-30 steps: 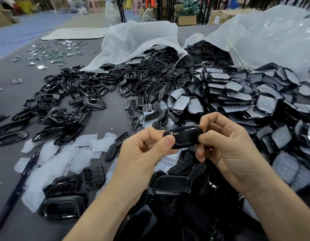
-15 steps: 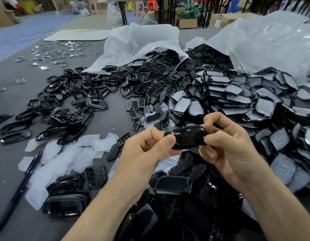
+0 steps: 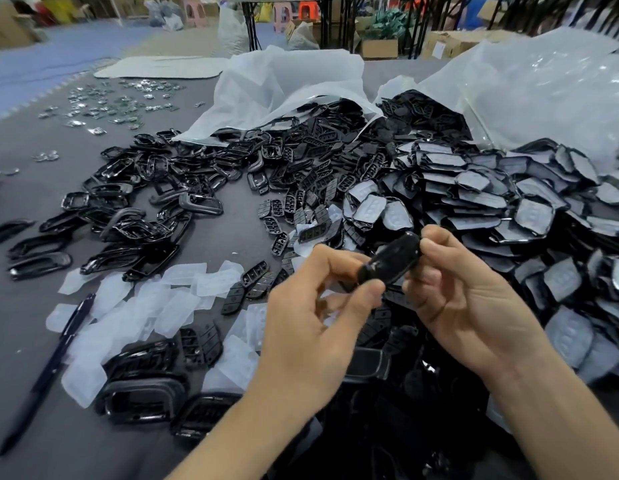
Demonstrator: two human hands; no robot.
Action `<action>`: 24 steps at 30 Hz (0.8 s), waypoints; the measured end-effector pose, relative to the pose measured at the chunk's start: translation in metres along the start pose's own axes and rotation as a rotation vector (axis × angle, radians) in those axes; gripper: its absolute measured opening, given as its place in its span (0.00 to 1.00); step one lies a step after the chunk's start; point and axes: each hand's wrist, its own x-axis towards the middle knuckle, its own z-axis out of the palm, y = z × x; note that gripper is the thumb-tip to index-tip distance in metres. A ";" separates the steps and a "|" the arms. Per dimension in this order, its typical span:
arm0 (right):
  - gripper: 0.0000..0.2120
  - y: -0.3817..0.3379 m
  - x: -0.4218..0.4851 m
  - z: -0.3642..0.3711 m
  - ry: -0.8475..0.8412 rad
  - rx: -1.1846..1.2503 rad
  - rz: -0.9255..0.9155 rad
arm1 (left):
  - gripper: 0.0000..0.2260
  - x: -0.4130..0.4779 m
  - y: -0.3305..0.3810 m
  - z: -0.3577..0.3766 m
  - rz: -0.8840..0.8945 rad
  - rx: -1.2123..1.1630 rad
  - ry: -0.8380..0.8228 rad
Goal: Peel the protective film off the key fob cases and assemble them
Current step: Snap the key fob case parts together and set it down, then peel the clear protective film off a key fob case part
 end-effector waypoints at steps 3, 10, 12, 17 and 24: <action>0.04 -0.006 0.001 -0.005 0.027 -0.054 -0.052 | 0.07 -0.001 -0.003 -0.001 0.168 0.240 -0.035; 0.06 -0.014 0.002 -0.012 -0.009 -0.441 -0.197 | 0.04 -0.003 -0.012 -0.006 0.442 0.535 -0.104; 0.06 -0.017 0.001 -0.014 0.009 -0.635 -0.243 | 0.04 -0.003 -0.015 -0.006 0.447 0.552 -0.123; 0.10 -0.016 0.003 -0.021 0.072 -1.029 -0.349 | 0.05 -0.007 -0.022 -0.003 0.448 0.547 -0.199; 0.09 -0.017 0.003 -0.025 0.066 -1.020 -0.350 | 0.08 -0.007 -0.020 0.001 0.469 0.586 -0.237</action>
